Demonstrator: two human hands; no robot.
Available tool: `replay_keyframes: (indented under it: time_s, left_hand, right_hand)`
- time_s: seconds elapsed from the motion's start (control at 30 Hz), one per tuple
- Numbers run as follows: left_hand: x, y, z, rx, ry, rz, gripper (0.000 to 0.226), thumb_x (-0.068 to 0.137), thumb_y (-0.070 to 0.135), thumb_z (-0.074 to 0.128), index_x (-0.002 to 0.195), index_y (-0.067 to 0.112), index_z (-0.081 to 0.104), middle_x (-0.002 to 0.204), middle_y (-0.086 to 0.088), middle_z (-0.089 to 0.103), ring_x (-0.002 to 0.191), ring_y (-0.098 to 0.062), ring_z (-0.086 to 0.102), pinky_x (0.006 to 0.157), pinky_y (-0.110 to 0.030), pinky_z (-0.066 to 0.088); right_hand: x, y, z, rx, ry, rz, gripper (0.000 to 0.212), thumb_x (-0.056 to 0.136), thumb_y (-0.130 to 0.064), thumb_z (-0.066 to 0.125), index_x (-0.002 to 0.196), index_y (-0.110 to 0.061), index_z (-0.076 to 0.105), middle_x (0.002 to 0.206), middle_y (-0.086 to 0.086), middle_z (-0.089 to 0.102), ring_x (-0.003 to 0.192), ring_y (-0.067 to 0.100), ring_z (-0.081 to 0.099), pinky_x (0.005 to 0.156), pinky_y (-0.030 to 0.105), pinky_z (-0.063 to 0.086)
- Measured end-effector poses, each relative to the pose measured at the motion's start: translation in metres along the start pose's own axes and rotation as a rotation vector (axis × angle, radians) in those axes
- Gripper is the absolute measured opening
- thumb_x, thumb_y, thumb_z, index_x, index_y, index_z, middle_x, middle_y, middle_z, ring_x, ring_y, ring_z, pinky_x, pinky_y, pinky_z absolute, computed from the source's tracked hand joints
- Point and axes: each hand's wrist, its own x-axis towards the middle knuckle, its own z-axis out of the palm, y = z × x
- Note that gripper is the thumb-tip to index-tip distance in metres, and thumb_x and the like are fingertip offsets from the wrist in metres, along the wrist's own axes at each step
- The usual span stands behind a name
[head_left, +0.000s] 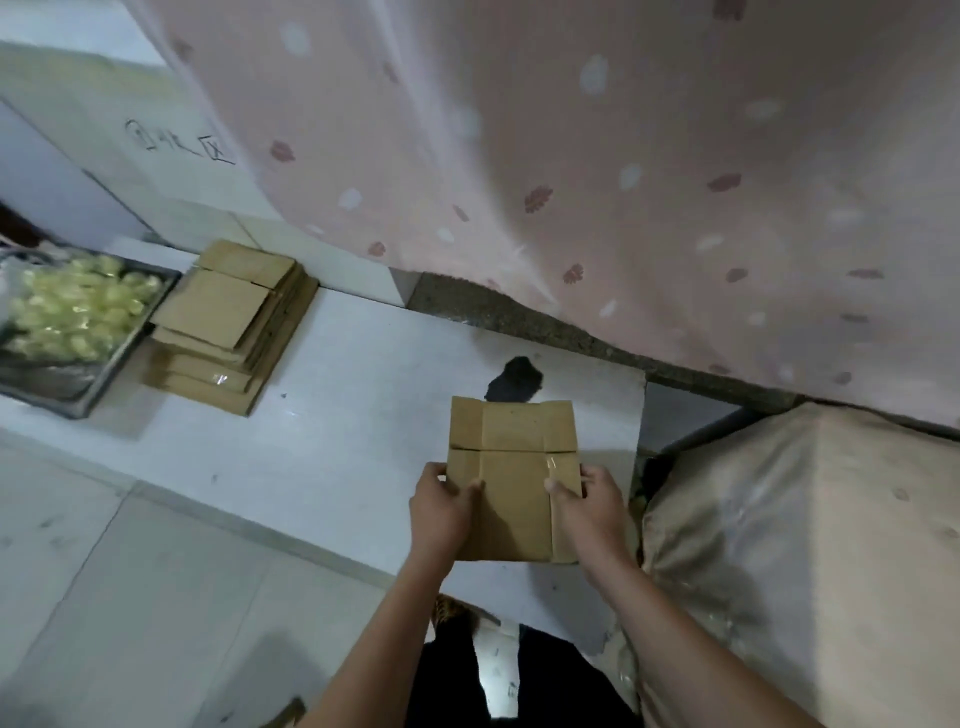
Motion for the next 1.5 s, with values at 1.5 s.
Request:
replay_keyframes:
  time_s: [1.5]
  left_hand:
    - [0.103,-0.08,-0.469,-0.416,0.469,0.095,0.032,0.091,0.027,0.071,0.12,0.019,0.057,0.1,0.008,0.062,0.094,-0.017,0.061,0.083,-0.033,0.049]
  right_hand:
    - [-0.193,-0.232,0.429,-0.089,-0.089,-0.571,0.01,0.104,-0.024,0.047,0.11,-0.019,0.054,0.096,-0.001,0.063,0.079,0.001,0.055,0.059,0.013,0.038]
